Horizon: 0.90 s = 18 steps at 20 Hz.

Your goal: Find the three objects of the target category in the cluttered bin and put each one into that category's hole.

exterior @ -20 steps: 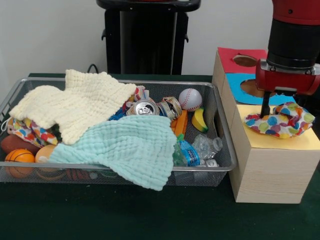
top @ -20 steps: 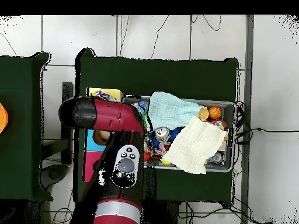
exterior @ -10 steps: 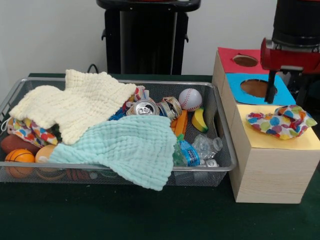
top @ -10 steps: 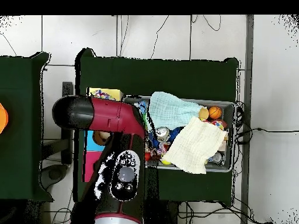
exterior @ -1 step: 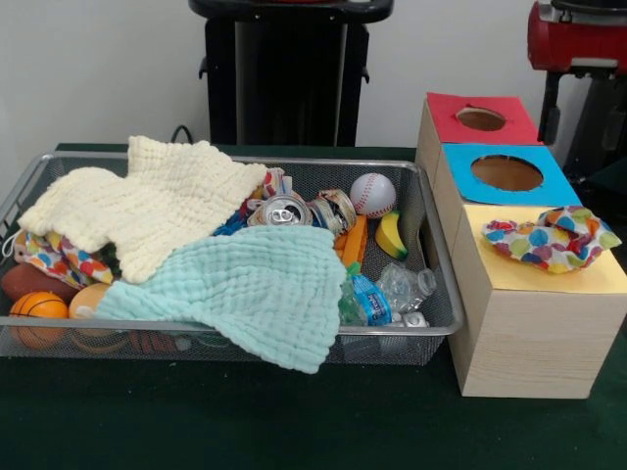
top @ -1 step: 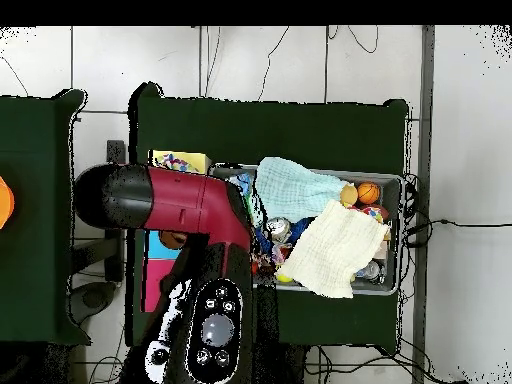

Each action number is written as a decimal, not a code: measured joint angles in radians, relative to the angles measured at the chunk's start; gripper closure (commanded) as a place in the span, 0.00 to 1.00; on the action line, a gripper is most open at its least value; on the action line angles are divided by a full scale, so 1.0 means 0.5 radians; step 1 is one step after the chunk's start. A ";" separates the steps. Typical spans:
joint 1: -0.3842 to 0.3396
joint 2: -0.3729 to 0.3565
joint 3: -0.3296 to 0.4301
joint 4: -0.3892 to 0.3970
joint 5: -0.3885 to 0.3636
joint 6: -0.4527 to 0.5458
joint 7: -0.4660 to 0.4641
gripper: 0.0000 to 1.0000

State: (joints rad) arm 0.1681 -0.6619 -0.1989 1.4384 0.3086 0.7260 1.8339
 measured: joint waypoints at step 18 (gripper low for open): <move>-0.062 0.053 0.000 0.083 -0.020 -0.076 0.000 1.00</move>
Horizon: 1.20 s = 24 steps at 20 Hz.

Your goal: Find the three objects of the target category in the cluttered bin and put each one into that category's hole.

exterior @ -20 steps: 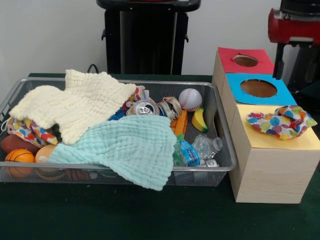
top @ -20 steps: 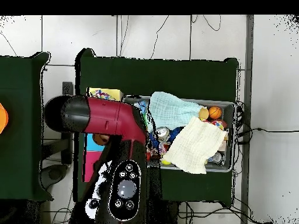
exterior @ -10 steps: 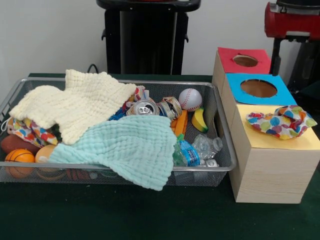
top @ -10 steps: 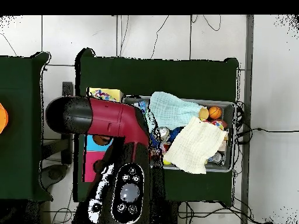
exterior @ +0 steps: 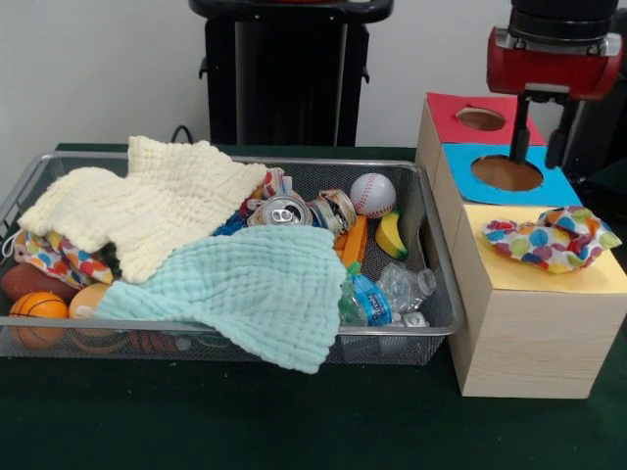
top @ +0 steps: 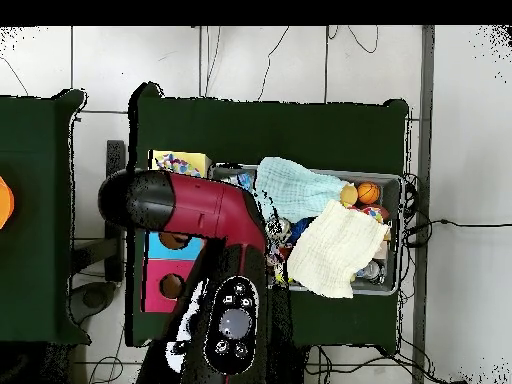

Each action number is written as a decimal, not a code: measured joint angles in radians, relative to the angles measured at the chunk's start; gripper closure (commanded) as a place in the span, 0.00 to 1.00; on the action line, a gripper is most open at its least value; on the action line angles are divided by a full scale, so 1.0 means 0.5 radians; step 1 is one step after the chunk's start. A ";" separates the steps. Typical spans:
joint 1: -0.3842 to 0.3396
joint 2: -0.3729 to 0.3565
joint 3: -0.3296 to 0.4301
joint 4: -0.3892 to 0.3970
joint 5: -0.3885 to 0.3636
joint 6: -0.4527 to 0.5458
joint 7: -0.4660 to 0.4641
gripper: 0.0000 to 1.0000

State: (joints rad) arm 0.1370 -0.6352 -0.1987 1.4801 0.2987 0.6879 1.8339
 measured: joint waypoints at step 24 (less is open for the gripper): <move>0.030 0.021 0.000 0.022 -0.015 0.000 0.000 1.00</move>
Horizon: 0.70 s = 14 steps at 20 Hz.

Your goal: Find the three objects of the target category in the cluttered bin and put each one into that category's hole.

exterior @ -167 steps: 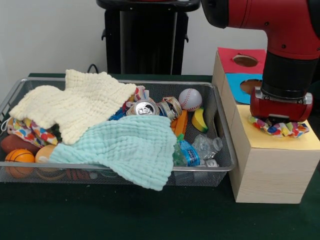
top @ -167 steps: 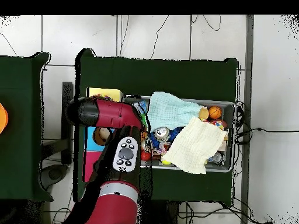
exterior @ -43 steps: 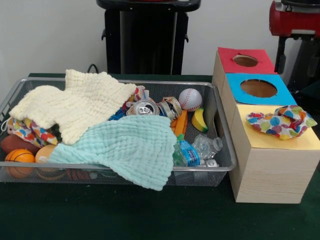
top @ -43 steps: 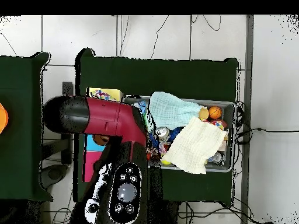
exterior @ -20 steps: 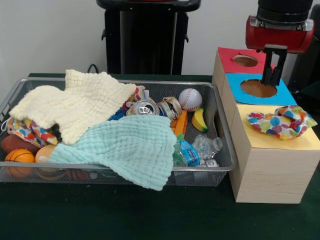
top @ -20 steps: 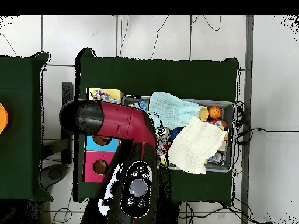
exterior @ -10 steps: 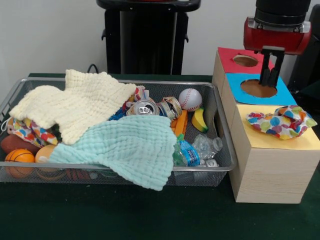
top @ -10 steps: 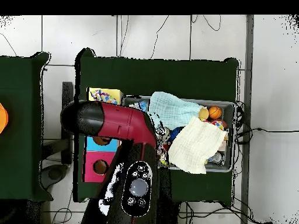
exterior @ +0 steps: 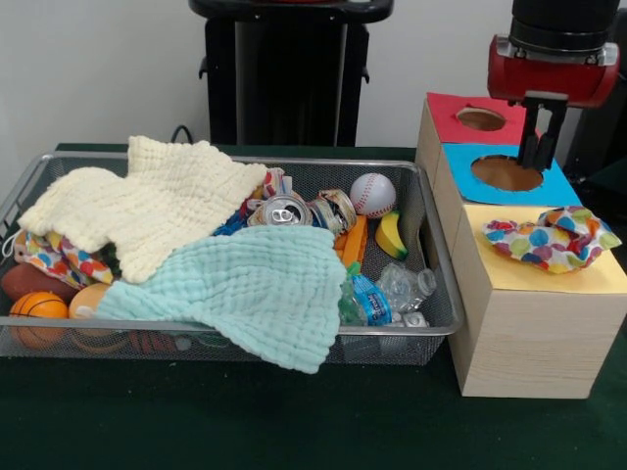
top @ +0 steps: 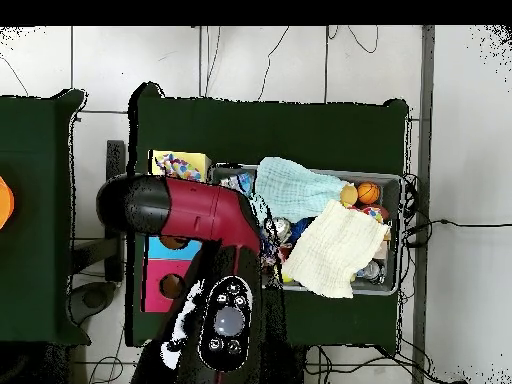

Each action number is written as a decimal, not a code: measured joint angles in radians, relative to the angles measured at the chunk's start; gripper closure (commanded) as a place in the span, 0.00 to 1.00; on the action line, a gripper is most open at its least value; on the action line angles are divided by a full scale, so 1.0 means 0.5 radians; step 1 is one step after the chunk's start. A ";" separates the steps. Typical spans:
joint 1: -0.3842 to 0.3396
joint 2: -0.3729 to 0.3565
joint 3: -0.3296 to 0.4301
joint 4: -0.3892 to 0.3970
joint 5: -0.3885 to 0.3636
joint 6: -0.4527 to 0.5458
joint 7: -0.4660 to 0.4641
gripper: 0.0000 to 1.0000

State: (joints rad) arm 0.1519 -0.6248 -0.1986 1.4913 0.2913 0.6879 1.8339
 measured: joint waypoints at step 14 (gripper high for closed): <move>0.038 0.167 0.005 -0.046 0.001 -0.067 0.000 1.00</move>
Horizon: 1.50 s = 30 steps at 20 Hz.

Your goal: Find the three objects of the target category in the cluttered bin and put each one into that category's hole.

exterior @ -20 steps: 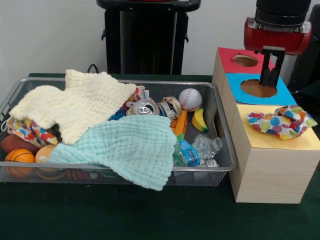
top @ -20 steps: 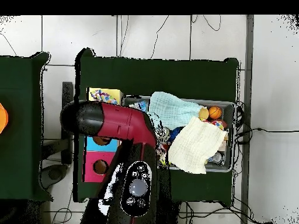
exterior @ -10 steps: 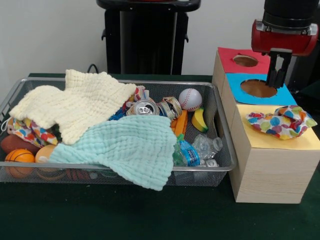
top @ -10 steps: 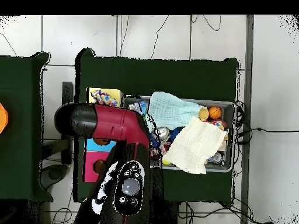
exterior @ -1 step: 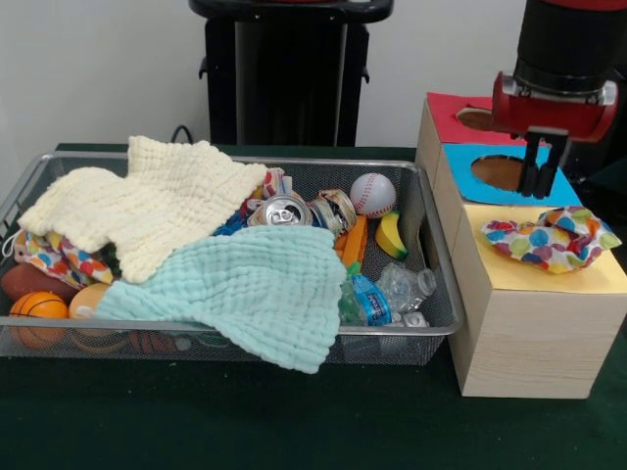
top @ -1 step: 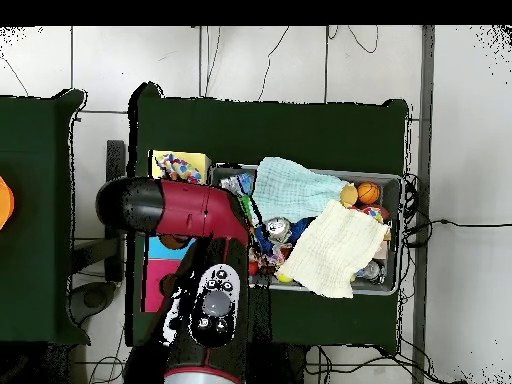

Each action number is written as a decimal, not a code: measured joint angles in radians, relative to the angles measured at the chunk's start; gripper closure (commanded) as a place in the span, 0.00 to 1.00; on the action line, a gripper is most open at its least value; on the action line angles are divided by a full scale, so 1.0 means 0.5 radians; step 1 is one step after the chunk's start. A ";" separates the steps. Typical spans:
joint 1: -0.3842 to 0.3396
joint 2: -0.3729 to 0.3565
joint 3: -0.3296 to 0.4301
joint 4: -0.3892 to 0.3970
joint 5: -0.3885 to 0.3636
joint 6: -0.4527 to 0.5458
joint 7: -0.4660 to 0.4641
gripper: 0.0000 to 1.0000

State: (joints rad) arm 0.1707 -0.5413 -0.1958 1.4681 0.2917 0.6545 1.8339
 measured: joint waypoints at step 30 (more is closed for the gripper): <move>0.101 0.252 -0.071 -0.392 0.036 -0.013 0.006 1.00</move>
State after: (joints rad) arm 0.2212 -0.4154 -0.2313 1.2723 0.3096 0.6481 1.8370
